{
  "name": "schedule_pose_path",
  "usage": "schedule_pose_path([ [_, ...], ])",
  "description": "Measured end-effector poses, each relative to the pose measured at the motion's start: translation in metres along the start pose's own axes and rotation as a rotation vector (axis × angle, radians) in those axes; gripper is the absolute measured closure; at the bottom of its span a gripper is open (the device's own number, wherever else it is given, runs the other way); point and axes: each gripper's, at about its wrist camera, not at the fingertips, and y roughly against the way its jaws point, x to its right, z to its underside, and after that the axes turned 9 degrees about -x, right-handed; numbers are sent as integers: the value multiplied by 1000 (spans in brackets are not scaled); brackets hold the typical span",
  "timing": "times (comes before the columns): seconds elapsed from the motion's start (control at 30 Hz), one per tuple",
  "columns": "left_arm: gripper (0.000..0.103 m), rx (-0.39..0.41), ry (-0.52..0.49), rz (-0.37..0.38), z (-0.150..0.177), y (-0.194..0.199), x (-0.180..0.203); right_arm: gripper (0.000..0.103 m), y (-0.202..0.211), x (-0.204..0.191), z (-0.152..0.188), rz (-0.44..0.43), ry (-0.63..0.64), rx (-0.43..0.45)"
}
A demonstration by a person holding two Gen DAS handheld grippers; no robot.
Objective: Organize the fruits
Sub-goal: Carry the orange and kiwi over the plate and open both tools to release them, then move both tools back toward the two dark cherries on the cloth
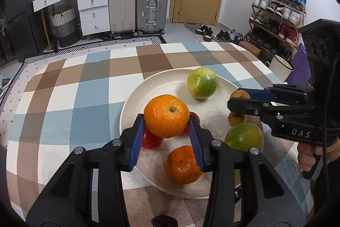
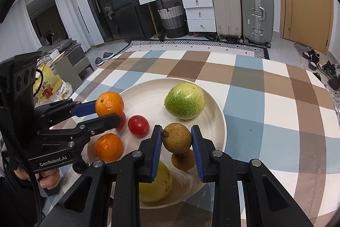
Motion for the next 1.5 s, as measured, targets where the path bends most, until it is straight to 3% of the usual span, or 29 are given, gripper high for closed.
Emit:
schedule_pose_path([
  [0.27, 65, -3, -2, 8, 0, -2, 2, 75, -1, 1, -1, 2, 0, 2],
  [0.73, 64, 14, -29, 4, 0, 5, 9, 50, 18, 8, -3, 10, -26, 50],
  [0.83, 54, 16, -35, 3, -1, 9, 8, 40, 20, 10, -3, 9, -37, 58],
  [1.0, 25, 24, -9, -13, 1, 18, 1, 24, 27, 11, 0, 11, -49, 57],
  [1.13, 17, 44, -1, -30, 7, 32, 0, 7, 33, 12, 9, 21, -69, 55],
  [1.23, 3, 49, -13, -62, 14, 42, 4, 2, 38, 9, 14, 41, -68, 51],
  [1.5, 1, 83, -28, -80, 34, 69, 8, 1, 57, -10, 29, 74, -41, 78],
])
